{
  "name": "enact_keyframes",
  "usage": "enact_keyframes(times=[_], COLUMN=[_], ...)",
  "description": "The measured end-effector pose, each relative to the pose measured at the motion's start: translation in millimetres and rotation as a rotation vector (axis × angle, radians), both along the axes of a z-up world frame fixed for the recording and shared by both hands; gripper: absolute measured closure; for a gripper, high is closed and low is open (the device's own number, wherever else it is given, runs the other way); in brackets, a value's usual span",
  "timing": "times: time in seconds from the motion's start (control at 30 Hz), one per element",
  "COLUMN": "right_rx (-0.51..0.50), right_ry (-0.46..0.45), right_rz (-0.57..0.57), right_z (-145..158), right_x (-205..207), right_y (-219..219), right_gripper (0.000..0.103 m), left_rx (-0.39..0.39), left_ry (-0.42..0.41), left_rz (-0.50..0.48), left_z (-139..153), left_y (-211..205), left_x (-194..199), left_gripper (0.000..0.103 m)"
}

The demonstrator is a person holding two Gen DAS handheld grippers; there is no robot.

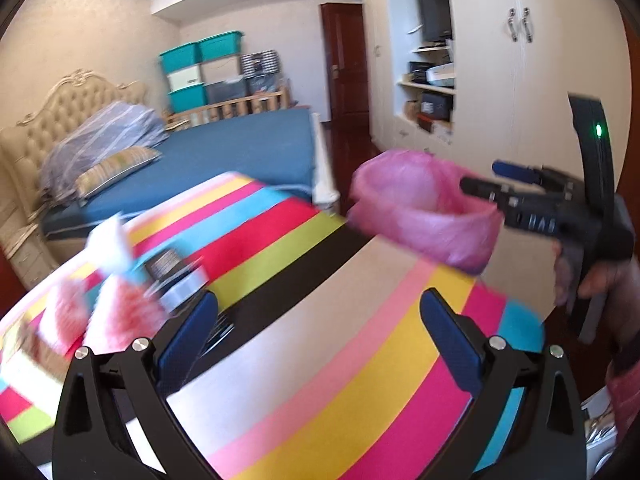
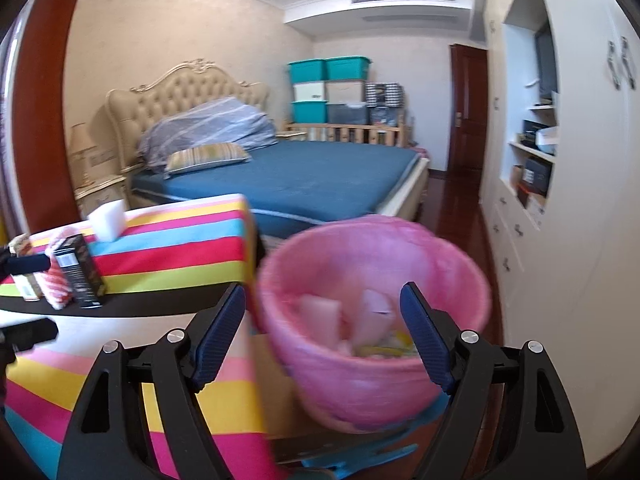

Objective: Collect trash
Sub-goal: 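Move both tools back to the table toward the black box and fruit net, then grasp the black box with the right gripper while the left gripper grasps a pink fruit net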

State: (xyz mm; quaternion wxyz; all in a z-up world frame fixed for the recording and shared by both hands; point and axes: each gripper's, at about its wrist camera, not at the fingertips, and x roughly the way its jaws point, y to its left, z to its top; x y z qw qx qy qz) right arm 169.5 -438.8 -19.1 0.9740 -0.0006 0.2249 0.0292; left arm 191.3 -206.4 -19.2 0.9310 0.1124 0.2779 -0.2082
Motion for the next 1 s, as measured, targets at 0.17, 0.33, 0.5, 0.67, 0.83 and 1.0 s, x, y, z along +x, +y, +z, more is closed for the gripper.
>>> enact_keyframes(times=[0.17, 0.33, 0.5, 0.67, 0.83, 1.0], right_rx=[-0.003, -0.015, -0.048, -0.095, -0.132, -0.165], right_ry=[0.023, 0.059, 0.089, 0.119, 0.148, 0.204], right_rz=[0.080, 0.175, 0.269, 0.319, 0.323, 0.306], right_z=[1.6, -1.8, -4.6, -10.5, -15.0, -22.7], right_x=[5.0, 9.5, 13.3, 22.8, 42.1, 58.9], right_y=[55.0, 117.8, 177.6, 222.2, 250.2, 266.7], right_gripper=[0.025, 0.023, 0.021, 0.021, 0.021, 0.021], left_rx=[0.028, 0.025, 0.024, 0.016, -0.010, 0.002], left_ry=[-0.020, -0.028, -0.030, -0.020, -0.020, 0.003], left_rz=[0.116, 0.253, 0.334, 0.361, 0.371, 0.393], left_z=[-6.7, -7.3, -12.4, -16.9, -15.0, -16.6], left_y=[61.0, 118.4, 157.4, 170.5, 174.7, 172.2], left_x=[-22.6, -33.0, -41.6, -43.7, -43.3, -38.6], left_gripper=[0.005, 0.005, 0.005, 0.005, 0.005, 0.006])
